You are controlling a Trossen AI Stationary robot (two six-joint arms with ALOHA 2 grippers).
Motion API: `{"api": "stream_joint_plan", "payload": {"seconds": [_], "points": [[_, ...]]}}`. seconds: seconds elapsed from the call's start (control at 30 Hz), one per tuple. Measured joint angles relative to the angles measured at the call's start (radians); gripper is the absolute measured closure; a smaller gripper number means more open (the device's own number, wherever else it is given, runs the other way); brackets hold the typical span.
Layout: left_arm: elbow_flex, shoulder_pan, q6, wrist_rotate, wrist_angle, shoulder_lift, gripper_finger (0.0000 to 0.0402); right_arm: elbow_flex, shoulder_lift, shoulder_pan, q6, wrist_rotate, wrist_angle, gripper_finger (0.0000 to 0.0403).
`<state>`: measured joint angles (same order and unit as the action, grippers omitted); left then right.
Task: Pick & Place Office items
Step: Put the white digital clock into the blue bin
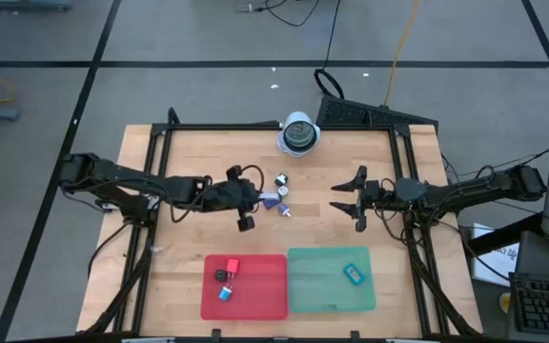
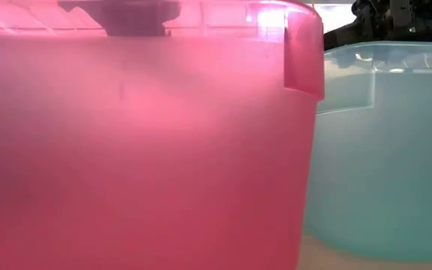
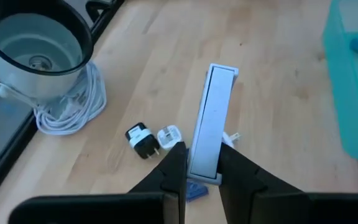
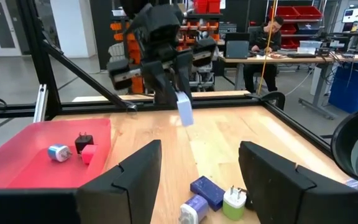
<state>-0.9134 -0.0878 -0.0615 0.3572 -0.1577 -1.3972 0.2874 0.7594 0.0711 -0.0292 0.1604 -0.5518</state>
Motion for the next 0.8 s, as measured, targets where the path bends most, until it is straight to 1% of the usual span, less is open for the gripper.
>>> {"api": "stream_joint_plan", "payload": {"seconds": [0.1,0.17,0.27,0.37,0.5,0.67,0.73,0.8], "points": [[0.0,-0.006,-0.01,0.0,0.015,0.0,0.0337,0.0,0.01,0.0,0.019,0.007,0.003,0.0201],[0.0,-0.009,-0.009,0.002,0.047,0.0,0.0335,0.0,0.021,0.0,0.023,0.05,-0.001,0.0201],[0.0,-0.014,0.009,0.001,0.1,0.0,0.0342,0.0,0.052,-0.001,0.016,0.126,-0.012,0.0202],[0.0,-0.014,0.013,-0.019,0.166,0.0,0.0342,0.0,0.116,-0.001,0.007,0.126,-0.073,0.0202],[0.0,-0.009,0.035,-0.078,0.234,-0.005,0.0342,0.0,0.25,0.0,0.022,0.125,-0.247,0.02],[0.0,-0.009,0.039,-0.089,0.256,-0.005,0.0342,0.001,0.425,0.0,0.024,0.123,-0.508,0.0179],[0.0,-0.009,0.037,-0.091,0.256,-0.005,0.0342,0.012,0.484,0.0,0.015,0.109,-0.574,0.0165],[0.0,-0.009,0.033,-0.093,0.256,-0.006,0.0342,0.038,0.532,-0.001,0.013,0.075,-0.596,0.0152]]}}
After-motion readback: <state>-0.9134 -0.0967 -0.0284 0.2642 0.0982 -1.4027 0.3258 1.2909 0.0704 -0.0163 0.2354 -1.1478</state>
